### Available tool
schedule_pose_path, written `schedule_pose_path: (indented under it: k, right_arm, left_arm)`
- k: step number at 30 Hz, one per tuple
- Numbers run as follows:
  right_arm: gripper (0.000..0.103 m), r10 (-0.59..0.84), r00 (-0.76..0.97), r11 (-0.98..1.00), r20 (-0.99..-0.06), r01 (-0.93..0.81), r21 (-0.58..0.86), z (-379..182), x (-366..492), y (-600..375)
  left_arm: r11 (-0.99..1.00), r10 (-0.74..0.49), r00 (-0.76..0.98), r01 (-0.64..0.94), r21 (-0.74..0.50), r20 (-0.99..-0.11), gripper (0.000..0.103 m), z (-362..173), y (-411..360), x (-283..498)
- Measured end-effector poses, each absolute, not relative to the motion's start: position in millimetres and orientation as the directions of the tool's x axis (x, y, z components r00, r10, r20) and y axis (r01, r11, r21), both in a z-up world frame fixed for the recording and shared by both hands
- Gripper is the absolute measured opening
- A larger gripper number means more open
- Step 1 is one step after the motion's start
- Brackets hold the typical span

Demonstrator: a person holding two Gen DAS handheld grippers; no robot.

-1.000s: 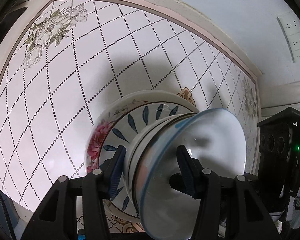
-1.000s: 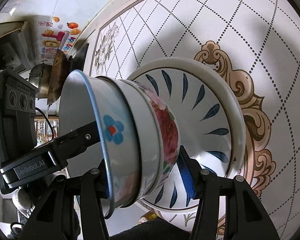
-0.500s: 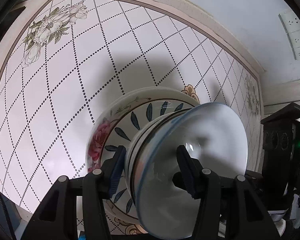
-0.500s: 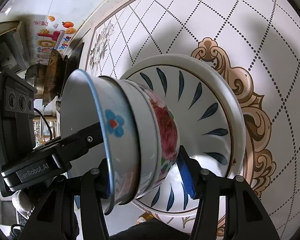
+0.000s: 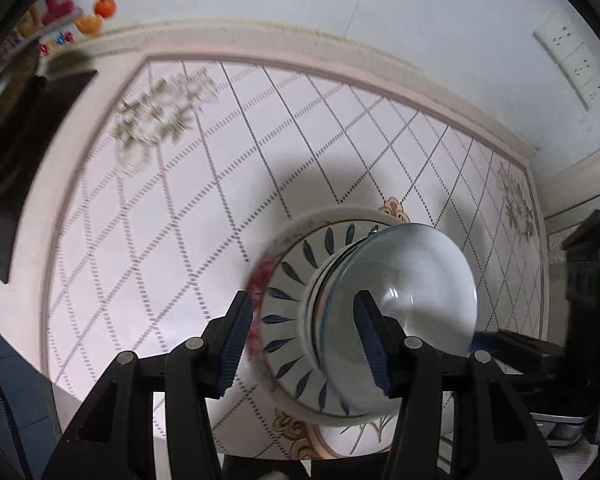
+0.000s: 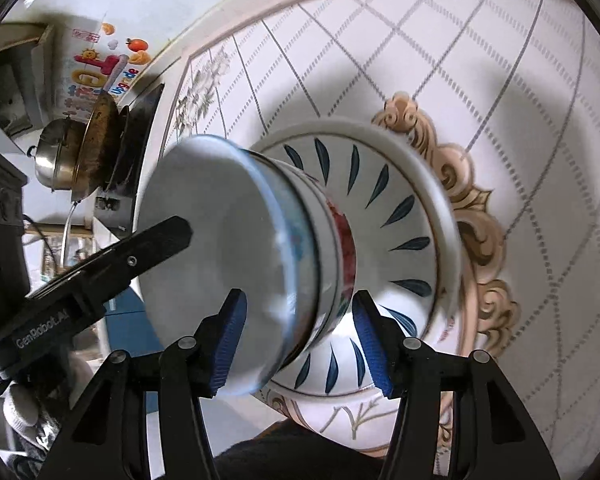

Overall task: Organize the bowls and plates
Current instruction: 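Carry the nested bowls and lower them onto the blue-striped plate, then open both grippers and lift them away from the bowls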

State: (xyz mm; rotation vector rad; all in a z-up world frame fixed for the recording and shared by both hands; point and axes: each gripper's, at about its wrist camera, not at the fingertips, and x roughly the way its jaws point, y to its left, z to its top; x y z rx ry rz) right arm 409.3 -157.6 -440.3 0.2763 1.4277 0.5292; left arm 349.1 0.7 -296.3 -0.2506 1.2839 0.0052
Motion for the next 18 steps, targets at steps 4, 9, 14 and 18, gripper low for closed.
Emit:
schedule_pose_path:
  k: [4, 9, 14, 18]
  right_arm:
    - [0.083, 0.446, 0.164, 0.887, -0.88, -0.211, 0.411, -403, 387, -153]
    - [0.096, 0.359, 0.32, 0.93, -0.877, -0.205, 0.306, -353, 348, -140]
    - [0.099, 0.275, 0.458, 0.961, -0.845, -0.153, 0.229, -312, 297, -134]
    - [0.1, 0.246, 0.531, 0.969, -0.811, -0.12, 0.215, -283, 255, -136]
  left_arm:
    - [0.983, -0.097, 0.343, -0.116, -0.144, -0.934, 0.055, -273, 6, 329]
    - [0.993, -0.064, 0.425, -0.063, -0.1, -0.903, 0.093, -243, 15, 298]
    - [0.999, -0.025, 0.503, -0.022, -0.042, -0.864, 0.097, -213, 19, 263]
    - [0.999, -0.036, 0.541, 0.005, -0.039, -0.84, 0.099, -190, 19, 234]
